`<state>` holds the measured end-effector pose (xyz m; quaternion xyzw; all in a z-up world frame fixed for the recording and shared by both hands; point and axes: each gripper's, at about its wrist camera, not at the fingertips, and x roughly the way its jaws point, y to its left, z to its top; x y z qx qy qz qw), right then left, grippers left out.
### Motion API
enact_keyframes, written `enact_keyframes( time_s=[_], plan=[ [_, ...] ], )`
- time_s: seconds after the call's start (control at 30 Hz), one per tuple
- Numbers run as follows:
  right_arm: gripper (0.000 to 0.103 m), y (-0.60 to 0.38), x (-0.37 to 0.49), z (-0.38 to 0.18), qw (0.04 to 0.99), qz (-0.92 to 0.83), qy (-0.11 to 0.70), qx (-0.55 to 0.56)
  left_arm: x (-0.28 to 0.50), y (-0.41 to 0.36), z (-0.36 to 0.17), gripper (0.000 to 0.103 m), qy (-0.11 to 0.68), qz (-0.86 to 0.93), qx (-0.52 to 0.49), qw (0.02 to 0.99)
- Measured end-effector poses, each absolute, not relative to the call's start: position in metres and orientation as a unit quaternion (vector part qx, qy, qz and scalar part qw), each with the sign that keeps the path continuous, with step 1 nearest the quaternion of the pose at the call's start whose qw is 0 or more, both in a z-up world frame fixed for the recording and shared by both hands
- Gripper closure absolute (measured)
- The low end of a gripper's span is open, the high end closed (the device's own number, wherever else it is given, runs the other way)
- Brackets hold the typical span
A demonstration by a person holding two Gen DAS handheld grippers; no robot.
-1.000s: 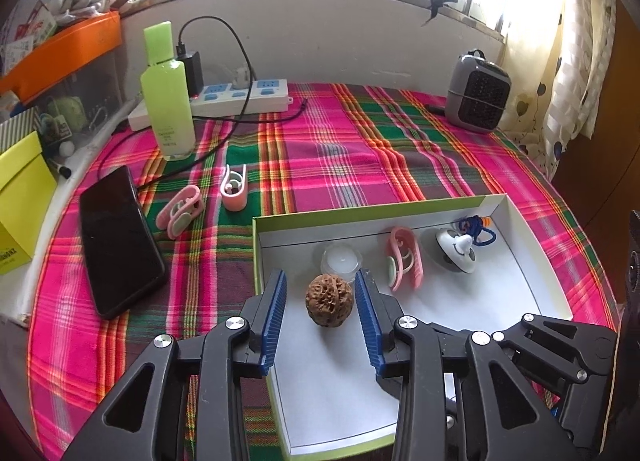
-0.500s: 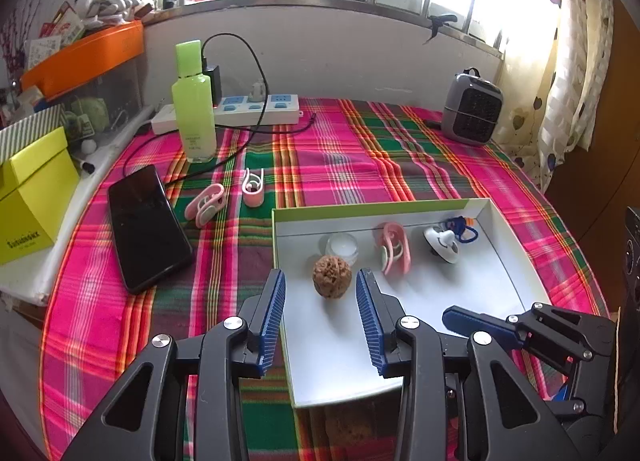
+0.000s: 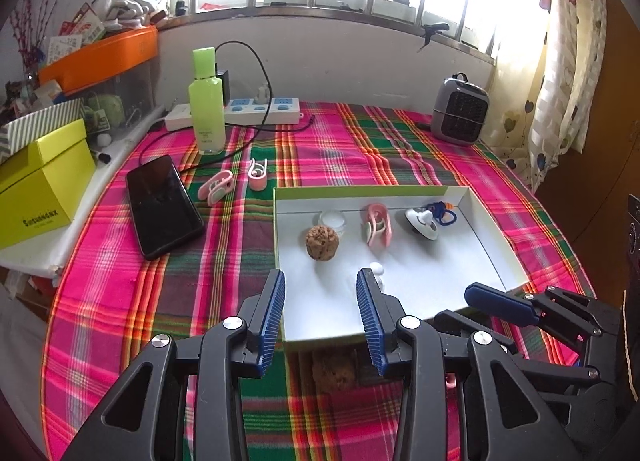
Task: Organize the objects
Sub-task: 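Move both open grippers back toward the pink and green toy beside the box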
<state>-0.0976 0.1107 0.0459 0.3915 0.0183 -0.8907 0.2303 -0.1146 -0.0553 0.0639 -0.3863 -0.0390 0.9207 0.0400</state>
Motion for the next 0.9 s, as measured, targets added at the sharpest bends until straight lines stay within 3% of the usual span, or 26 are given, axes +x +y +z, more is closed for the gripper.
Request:
enact_keyframes(
  time_s=[0.9],
  plan=[
    [0.067, 0.149, -0.066, 0.037, 0.184, -0.903, -0.014, 0.388, -0.076, -0.054, 0.044, 0.066, -0.038, 0.919, -0.39, 0.038]
  ],
)
